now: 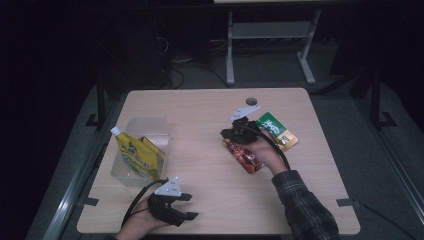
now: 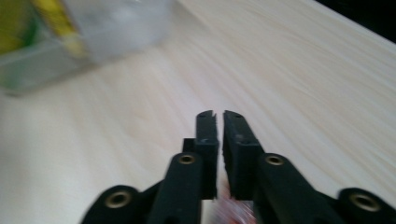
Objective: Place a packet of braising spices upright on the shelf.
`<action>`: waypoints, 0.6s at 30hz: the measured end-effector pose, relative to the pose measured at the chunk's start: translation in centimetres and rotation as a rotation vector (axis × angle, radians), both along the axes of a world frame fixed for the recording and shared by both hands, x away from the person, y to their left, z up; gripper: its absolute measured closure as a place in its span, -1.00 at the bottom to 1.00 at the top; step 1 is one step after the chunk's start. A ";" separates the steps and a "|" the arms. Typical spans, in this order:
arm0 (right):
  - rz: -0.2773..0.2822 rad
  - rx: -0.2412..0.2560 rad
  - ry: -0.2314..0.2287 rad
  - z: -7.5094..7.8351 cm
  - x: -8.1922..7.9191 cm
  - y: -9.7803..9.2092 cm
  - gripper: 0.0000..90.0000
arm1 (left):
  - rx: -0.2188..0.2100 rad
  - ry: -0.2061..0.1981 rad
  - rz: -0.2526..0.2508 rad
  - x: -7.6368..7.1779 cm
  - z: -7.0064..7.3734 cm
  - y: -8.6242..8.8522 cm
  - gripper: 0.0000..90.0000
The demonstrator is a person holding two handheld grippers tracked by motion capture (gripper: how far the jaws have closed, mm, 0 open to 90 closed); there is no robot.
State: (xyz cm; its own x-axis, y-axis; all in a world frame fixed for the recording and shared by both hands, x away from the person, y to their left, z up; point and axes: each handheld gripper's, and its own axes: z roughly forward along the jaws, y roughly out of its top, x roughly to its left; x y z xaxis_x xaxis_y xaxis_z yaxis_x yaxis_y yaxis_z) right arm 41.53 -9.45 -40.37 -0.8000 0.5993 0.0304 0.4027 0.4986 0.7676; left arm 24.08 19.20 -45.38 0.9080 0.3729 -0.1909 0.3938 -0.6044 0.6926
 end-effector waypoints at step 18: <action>-0.464 -0.046 0.065 -3.7 4.8 -15.0 1.00 | -0.001 -0.001 -0.001 0.0 0.0 0.1 -0.24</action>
